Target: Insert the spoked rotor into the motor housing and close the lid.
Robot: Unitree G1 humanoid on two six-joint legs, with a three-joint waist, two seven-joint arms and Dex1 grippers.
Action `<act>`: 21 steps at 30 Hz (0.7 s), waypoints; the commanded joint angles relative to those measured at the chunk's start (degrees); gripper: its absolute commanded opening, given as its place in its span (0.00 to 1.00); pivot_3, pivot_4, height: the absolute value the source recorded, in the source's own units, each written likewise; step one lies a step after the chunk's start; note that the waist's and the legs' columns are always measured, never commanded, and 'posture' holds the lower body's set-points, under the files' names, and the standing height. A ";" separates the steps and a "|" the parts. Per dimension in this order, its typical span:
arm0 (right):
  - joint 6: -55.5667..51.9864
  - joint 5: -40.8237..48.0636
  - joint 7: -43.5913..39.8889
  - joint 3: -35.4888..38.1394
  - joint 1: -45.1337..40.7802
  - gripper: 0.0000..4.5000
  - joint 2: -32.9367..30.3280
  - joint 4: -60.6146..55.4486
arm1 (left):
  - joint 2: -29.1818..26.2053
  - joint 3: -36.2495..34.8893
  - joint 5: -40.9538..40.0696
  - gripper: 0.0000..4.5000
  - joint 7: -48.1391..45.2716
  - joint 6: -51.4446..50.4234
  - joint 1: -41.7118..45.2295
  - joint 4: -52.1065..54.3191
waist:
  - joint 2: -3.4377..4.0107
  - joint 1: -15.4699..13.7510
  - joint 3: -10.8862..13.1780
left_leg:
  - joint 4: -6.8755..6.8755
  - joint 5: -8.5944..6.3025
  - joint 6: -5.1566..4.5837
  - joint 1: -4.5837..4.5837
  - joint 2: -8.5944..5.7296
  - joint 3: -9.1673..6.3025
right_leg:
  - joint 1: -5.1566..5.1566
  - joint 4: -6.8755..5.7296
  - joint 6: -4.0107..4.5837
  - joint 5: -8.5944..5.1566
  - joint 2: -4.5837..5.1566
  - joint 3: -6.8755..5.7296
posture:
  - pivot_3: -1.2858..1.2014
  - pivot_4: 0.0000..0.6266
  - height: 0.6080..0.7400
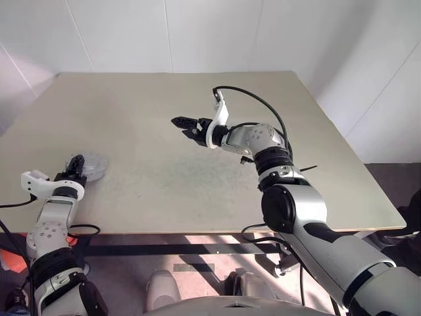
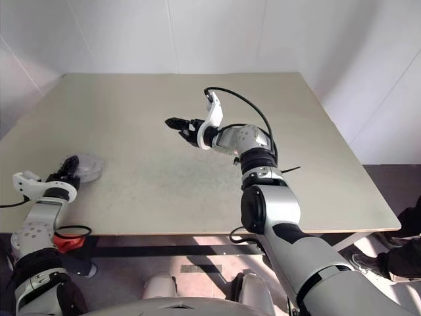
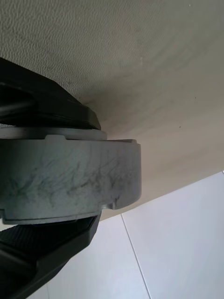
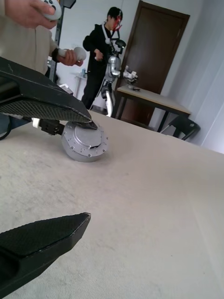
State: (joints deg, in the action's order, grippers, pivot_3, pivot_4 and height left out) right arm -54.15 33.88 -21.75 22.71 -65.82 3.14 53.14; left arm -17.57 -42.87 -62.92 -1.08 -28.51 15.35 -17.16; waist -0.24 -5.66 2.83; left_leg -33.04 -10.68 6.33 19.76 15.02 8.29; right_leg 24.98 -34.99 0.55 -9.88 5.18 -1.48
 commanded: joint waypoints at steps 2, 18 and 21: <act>0.67 0.73 -0.64 0.17 -1.60 0.77 -0.06 -0.30 | -0.59 -0.34 1.73 0.55 0.42 1.62 0.60 1.52 | -0.01 0.12 0.00 | 0.00 0.01 0.02 -0.07 0.00 0.00 | -0.02 -0.13 0.00 -0.01 0.00 0.02 | 0.52 0.00 1.00; 11.08 -7.18 -8.38 -9.09 -0.40 0.77 -1.27 -2.45 | -11.12 -0.66 15.20 1.00 0.36 8.87 0.00 1.23 | -0.06 0.39 0.00 | -0.03 0.05 0.08 -0.11 0.09 0.00 | 0.01 -0.28 0.02 -0.02 -0.05 0.01 | 0.52 0.00 1.00; 22.92 -12.66 -13.39 -15.24 2.74 0.77 -2.69 -7.65 | -12.63 3.47 19.91 1.00 -1.95 10.66 1.51 2.98 | -0.22 -0.23 -0.03 | -0.07 0.04 0.06 -0.12 0.10 -0.02 | -0.01 -0.28 0.02 -0.02 -0.02 -0.02 | 0.52 0.00 1.00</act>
State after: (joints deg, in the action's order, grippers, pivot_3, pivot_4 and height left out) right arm -37.62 23.34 -32.23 9.39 -63.17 1.68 49.70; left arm -28.53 -41.48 -45.38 -1.16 -19.83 14.86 -17.85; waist -0.46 -5.89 2.80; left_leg -33.15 -10.64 6.39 19.67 15.15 8.26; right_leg 24.93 -35.28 0.56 -9.90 5.20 -1.51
